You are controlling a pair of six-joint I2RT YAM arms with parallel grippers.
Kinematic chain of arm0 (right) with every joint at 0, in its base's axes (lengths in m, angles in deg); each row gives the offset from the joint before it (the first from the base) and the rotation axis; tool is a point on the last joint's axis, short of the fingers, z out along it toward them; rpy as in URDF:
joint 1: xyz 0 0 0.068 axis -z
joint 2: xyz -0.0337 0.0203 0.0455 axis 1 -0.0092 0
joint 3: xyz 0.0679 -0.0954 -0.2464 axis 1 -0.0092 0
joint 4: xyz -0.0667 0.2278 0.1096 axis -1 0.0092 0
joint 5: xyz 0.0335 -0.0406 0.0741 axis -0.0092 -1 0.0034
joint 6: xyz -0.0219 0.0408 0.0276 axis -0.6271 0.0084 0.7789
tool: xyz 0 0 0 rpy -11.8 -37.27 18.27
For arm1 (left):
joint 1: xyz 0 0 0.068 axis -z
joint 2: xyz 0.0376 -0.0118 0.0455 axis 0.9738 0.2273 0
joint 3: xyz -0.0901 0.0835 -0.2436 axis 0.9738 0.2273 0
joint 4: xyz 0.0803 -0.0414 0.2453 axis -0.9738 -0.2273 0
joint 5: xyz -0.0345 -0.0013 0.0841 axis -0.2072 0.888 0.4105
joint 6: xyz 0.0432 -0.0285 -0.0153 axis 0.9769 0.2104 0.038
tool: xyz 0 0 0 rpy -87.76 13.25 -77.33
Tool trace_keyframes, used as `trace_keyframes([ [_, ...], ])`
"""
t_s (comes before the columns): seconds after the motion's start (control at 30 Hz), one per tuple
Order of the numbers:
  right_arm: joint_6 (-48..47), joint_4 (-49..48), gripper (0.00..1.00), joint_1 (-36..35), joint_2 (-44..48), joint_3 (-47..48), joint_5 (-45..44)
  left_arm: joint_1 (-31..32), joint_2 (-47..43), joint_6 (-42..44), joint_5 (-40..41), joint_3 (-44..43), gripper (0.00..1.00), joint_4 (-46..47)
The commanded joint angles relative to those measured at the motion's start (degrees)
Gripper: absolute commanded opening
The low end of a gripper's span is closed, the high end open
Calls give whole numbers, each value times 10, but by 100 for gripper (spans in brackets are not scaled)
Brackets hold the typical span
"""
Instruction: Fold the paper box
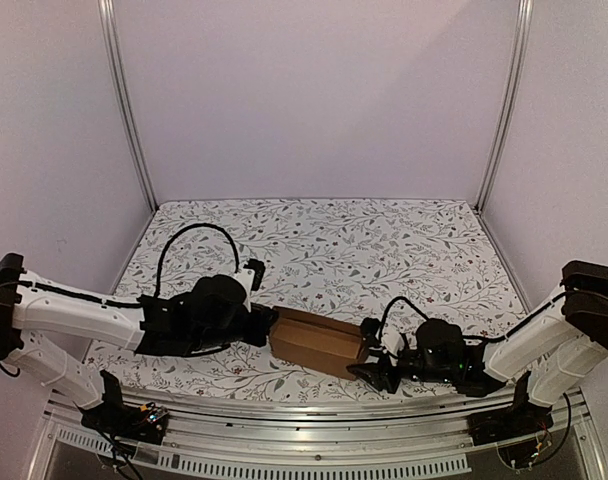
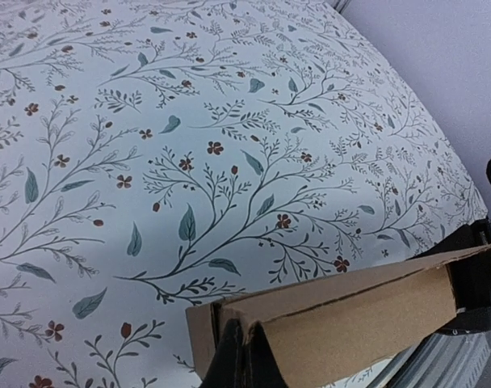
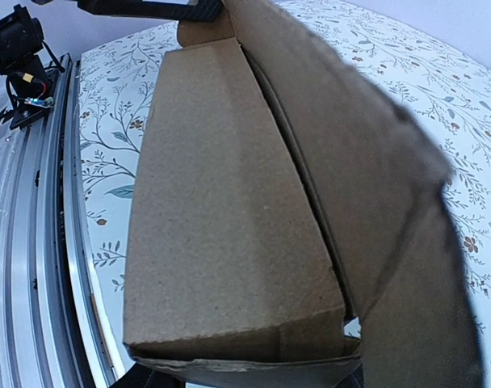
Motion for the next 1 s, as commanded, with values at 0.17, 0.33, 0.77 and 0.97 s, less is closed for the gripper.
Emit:
trace_keyframes([
  [0.17,39,-6,68,13,23,-1,-108,76,76,-21,-70,-14,0,-154],
  [0.33,41,8,73,13,50,-3,-114,89,93,-17,-54,-38,0,-183],
  [0.77,-7,182,88,13,191,-6,-167,102,119,-3,-18,-90,0,-242],
  [0.97,-25,287,91,13,296,-9,-194,103,126,6,-8,-107,0,-260],
])
